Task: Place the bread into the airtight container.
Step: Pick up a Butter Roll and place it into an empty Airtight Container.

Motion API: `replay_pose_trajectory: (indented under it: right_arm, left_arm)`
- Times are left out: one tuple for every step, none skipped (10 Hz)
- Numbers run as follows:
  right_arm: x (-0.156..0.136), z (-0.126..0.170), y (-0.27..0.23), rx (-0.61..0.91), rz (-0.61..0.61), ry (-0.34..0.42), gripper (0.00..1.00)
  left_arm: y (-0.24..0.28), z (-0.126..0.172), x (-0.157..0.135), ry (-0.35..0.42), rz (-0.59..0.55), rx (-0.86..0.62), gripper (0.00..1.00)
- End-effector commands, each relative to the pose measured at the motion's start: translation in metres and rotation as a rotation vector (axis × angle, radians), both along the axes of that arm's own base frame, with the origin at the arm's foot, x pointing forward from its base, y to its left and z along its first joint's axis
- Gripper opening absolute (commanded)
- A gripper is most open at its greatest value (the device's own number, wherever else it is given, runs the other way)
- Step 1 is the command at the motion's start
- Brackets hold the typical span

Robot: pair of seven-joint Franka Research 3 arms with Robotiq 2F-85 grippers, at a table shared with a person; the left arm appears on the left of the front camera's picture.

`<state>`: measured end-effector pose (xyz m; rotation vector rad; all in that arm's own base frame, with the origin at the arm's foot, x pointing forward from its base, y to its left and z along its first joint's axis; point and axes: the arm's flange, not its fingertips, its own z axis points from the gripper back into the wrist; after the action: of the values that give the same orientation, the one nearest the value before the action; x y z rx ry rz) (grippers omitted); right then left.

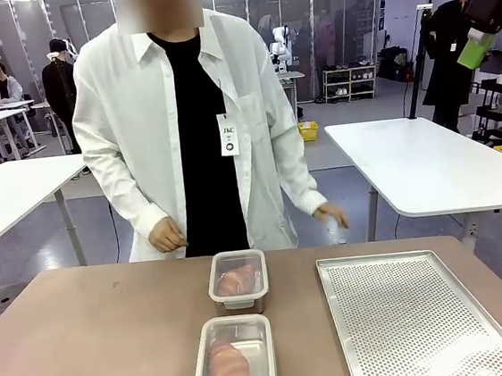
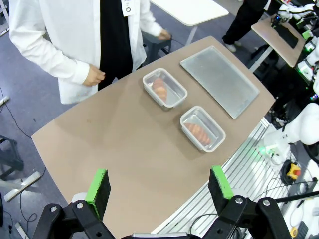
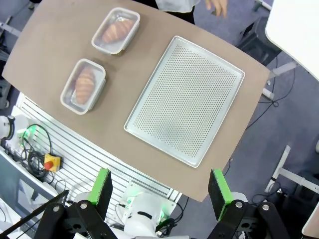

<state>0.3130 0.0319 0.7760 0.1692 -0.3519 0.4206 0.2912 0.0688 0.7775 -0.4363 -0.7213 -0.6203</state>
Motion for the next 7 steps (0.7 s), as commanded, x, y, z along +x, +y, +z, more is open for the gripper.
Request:
replay_pose_trajectory:
  right_arm:
    - [0.0004,0.0013,-0.0003,0.005,0.002,0.006,0.96]
    - [0.0004,0.0013,-0.0003,0.005,0.002,0.006,0.96]
    - [0.0004,0.0013,-0.0003,0.005,0.002,0.006,0.96]
    - [0.0004,0.0013,-0.0003,0.005,0.002,0.006,0.96]
    - [0.0004,0.0013,-0.0003,0.005,0.002,0.006,0.96]
    - [0.0004,0.0013,-0.0003,0.005,0.002,0.006,0.96]
    - [0.0004,0.0013,-0.0003,0.005,0.002,0.006,0.96]
  left_arm:
    - [-0.0011,0.0007,-0.0007,-0.003,-0.011,-0.001,1.0]
    - [-0.0011,0.0007,-0.0007,-0.003,-0.011,-0.001,1.0]
    - [-0.0011,0.0007,-0.0007,-0.003,-0.011,-0.001,1.0]
    - [-0.0011,0.0007,-0.0007,-0.003,-0.011,-0.001,1.0]
    - [-0.0011,0.0007,-0.0007,-0.003,-0.011,-0.001,1.0]
    - [-0.0011,0.0007,-0.0007,-0.003,-0.011,-0.001,1.0]
    - [-0.0011,0.0007,-0.0007,-0.003,-0.011,-0.001,1.0]
